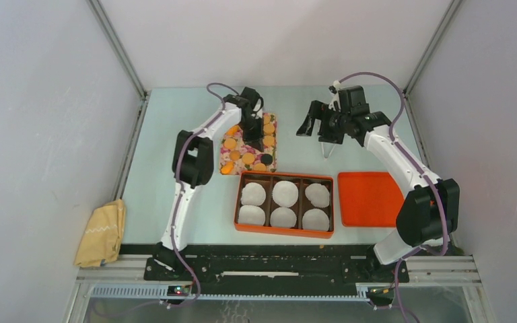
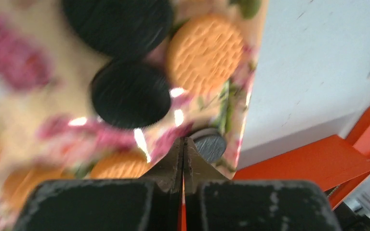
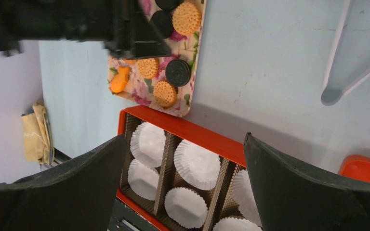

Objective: Pack the cookies

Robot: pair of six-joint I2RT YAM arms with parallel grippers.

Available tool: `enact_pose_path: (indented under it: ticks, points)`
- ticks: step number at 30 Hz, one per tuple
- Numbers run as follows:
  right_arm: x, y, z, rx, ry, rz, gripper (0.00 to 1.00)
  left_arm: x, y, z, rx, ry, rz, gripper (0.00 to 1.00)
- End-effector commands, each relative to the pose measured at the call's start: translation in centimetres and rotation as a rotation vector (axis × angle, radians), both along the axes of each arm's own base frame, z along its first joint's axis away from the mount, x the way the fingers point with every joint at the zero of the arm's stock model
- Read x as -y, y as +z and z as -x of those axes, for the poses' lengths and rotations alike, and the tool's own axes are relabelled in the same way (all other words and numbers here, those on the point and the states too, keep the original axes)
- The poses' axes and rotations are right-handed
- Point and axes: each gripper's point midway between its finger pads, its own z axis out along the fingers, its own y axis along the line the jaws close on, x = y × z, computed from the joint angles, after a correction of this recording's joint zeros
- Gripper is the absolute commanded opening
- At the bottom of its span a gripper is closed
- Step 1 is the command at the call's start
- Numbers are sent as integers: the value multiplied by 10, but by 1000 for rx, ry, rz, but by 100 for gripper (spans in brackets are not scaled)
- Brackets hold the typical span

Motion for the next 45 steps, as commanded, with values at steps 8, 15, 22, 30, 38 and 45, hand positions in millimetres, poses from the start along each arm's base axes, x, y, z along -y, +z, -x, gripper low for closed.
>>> enact_pose_path:
  ticks: [8,15,22,30,38,45]
  points:
    - [-17,-28,44,-23,123,227,100,-113,61,87,143,282,-332,0]
    - [-26,-25,49,-6,142,228,100,-142,16,143,44,335,-472,0]
    - [-27,-19,57,10,153,233,100,-136,-12,134,28,352,-471,0]
    - [-22,-17,68,13,145,242,100,-121,-26,97,21,332,-475,0]
    - [-22,-28,83,-4,164,285,100,-115,-15,44,56,373,-421,0]
    - [-27,-45,88,-39,182,326,100,-99,1,-11,98,382,-317,0]
